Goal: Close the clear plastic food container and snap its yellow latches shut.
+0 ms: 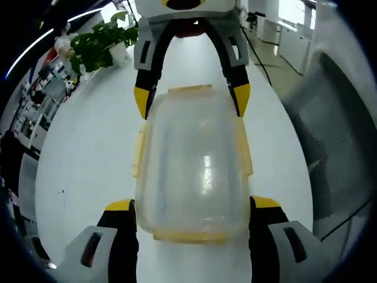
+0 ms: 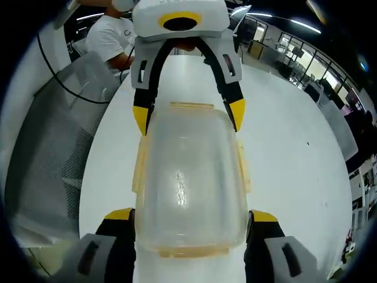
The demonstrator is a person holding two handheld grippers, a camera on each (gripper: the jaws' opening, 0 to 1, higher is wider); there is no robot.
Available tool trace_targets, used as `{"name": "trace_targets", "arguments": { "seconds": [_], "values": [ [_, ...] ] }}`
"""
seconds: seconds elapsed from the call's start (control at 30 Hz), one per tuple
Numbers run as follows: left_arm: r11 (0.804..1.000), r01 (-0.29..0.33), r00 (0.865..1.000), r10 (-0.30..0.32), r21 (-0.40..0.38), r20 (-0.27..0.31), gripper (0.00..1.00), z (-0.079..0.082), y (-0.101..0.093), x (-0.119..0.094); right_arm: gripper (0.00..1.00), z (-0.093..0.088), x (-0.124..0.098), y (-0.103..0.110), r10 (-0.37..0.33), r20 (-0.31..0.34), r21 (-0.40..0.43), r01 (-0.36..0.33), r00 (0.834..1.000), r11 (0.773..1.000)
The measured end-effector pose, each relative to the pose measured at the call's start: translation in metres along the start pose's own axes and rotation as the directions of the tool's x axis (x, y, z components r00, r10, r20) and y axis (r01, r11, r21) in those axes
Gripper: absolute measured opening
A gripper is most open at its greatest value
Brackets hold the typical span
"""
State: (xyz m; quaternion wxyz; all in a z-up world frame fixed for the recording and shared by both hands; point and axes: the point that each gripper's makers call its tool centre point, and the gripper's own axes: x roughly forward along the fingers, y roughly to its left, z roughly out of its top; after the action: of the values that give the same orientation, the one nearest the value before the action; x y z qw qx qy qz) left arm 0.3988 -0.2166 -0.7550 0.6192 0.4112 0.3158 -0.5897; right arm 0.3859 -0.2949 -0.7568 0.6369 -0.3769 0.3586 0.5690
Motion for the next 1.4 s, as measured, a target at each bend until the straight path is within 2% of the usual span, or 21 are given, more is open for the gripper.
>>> {"name": "trace_targets", "arguments": {
  "seconds": [0.23, 0.57, 0.9, 1.0, 1.17, 1.4],
  "values": [
    [1.000, -0.009, 1.000, 0.009, -0.013, -0.009, 0.75, -0.026, -0.004, -0.014, 0.76, 0.024, 0.013, 0.003, 0.007, -0.003, -0.017, -0.007, 1.000, 1.000],
    [0.999, -0.019, 1.000, 0.018, -0.036, -0.025, 0.75, -0.076, -0.004, -0.040, 0.76, 0.076, 0.040, 0.003, 0.021, 0.003, -0.045, -0.021, 1.000, 0.999],
    [0.998, -0.029, 0.999, 0.027, -0.057, -0.030, 0.75, -0.122, -0.003, -0.063, 0.76, 0.118, 0.062, 0.002, 0.028, 0.002, -0.064, -0.028, 1.000, 0.998],
    [0.998, -0.031, 0.999, 0.029, -0.060, -0.025, 0.75, -0.129, -0.001, -0.066, 0.76, 0.126, 0.066, 0.000, 0.028, -0.007, -0.071, -0.029, 1.000, 0.997],
    [0.998, -0.028, 0.999, 0.027, -0.052, -0.027, 0.75, -0.133, 0.009, -0.067, 0.76, 0.129, 0.069, -0.011, 0.026, -0.018, -0.067, -0.027, 1.000, 0.997],
    [0.999, -0.023, 0.999, 0.022, -0.041, -0.027, 0.76, -0.139, 0.029, -0.067, 0.76, 0.134, 0.073, -0.029, 0.020, -0.022, -0.058, -0.021, 1.000, 0.998]
  ]
}}
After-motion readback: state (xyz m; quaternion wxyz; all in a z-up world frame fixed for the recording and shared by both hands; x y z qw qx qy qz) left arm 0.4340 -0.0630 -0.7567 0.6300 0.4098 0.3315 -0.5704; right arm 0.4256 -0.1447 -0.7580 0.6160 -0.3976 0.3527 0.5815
